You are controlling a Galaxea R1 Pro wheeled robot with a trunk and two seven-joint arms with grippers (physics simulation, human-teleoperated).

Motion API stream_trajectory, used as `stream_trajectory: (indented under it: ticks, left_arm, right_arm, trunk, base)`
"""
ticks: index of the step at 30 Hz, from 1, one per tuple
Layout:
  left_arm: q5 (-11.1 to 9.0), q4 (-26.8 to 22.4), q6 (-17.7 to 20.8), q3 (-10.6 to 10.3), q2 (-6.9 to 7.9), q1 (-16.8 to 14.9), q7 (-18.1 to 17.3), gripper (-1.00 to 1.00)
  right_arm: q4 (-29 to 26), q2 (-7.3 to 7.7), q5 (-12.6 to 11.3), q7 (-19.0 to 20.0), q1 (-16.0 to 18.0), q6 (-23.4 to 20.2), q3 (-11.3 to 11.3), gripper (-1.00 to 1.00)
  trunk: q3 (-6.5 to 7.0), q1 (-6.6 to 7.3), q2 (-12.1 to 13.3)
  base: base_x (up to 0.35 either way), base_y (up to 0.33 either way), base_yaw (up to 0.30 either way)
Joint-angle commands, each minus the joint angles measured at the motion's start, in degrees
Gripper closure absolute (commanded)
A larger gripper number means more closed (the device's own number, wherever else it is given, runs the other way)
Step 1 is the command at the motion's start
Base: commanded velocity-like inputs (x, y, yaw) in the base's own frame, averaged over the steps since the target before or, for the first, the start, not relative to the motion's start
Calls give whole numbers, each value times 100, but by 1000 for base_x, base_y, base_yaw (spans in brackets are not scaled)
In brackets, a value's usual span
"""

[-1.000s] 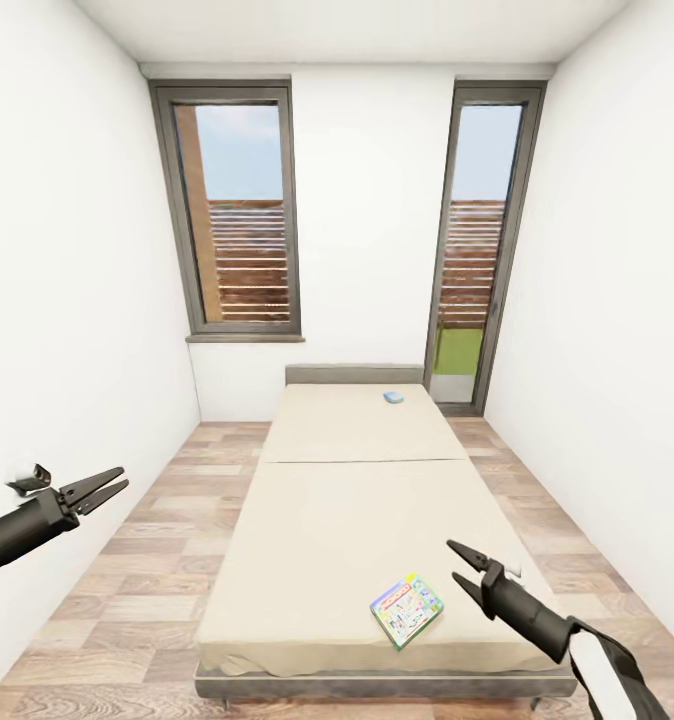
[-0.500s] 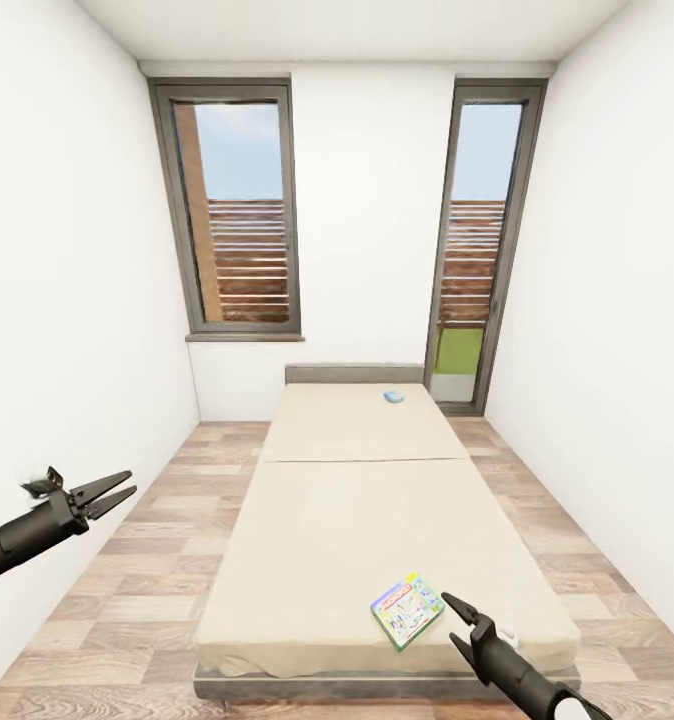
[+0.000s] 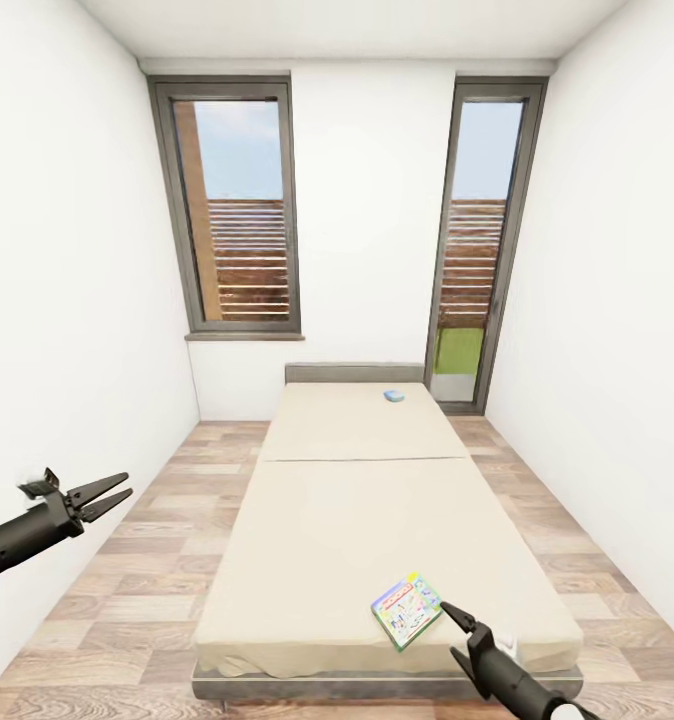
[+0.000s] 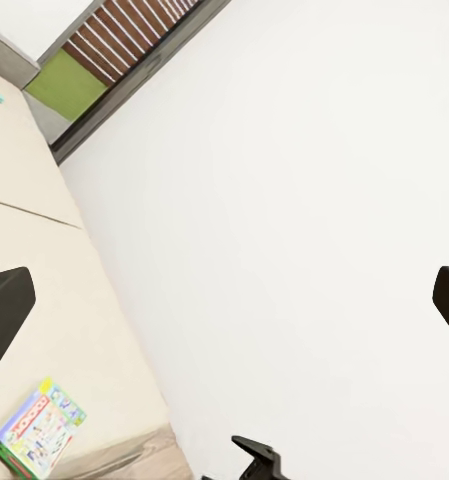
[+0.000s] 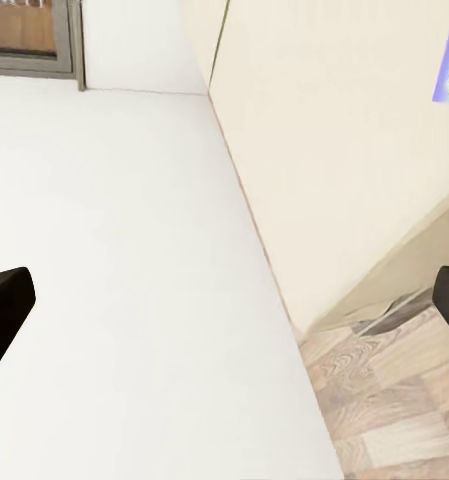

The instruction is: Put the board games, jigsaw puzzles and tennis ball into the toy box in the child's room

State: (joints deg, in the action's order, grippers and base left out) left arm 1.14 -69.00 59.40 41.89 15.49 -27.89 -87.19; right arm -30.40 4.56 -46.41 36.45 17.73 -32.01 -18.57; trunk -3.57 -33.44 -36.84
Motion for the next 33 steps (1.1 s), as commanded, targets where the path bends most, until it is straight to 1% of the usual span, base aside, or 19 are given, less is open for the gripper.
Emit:
stream_trajectory:
  ticks: [1,7,9,11,13,15,17,21,26,33]
  left_arm:
    - [13,-1,60,3,7,-5,-26,-100]
    - [10,0,60,3,66,-6,-26,-100]
    - [9,0,60,3,77,-6,-26,-100]
    - [11,0,60,3,81,-6,-26,-100]
    - [11,0,60,-9,83,-6,-26,-100]
    - [10,0,60,-23,88,-6,-26,-100]
    - [9,0,60,-27,91,-6,-26,-100]
    - [15,0,60,-31,93,-6,-26,-100]
    - [17,0,60,-38,88,-6,-26,-100]
    - [18,0,60,-41,86,-6,-26,-100]
  right_arm:
    - [5,-18,-76,-75,8,-46,-17,-100]
    - [12,-135,-184,-433,30,-73,-15,-100]
    - [22,-245,-201,-682,111,-79,-18,-100]
    - [76,-311,-253,-891,177,-76,-18,-100]
    - [167,-372,-359,-1066,232,-69,-16,-100]
    - [247,-421,-527,-1189,326,-64,-16,-100]
    - [276,-442,-604,-1236,382,-60,-15,-100]
    - [309,-459,-668,-1275,426,-40,-15,-100]
    - [461,-460,-694,-1280,440,-23,-15,-100]
    - [503,-449,-694,-1281,442,-14,-15,-100]
  trunk:
    - [-29,-25,-51]
    - [-137,-156,-292]
    - [-173,-200,-372]
    - [-209,-244,-452]
    - [-245,-288,-532]
    - [-281,-332,-613]
    - [-317,-376,-693]
    - [-388,-464,-853]
    - [-478,-574,-1054]
    - [-604,-727,-1335]
  base:
    - [0,0,0]
    - [0,0,0]
    - [0,0,0]
    - [0,0,0]
    - [0,0,0]
    - [0,0,0]
    - [0,0,0]
    - [0,0,0]
    - [0,0,0]
    - [0,0,0]
